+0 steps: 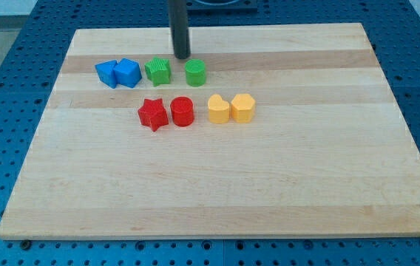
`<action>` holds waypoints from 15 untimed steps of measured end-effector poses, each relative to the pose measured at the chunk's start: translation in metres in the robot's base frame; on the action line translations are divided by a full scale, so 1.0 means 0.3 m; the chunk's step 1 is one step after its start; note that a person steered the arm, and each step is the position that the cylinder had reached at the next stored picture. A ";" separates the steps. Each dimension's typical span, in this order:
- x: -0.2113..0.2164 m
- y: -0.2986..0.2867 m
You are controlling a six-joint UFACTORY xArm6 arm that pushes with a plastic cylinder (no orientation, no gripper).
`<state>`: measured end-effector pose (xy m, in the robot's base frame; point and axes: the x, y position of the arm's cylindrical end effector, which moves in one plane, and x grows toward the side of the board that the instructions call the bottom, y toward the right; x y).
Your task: Turn the green star slightly to the right
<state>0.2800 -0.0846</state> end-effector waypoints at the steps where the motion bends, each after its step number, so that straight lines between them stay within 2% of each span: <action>1: 0.057 -0.029; 2: 0.064 -0.032; 4: -0.032 -0.048; 6: -0.032 -0.166; 11: 0.053 -0.102; 13: 0.010 -0.085; 14: -0.017 0.053; 15: -0.017 0.336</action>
<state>0.2749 0.0162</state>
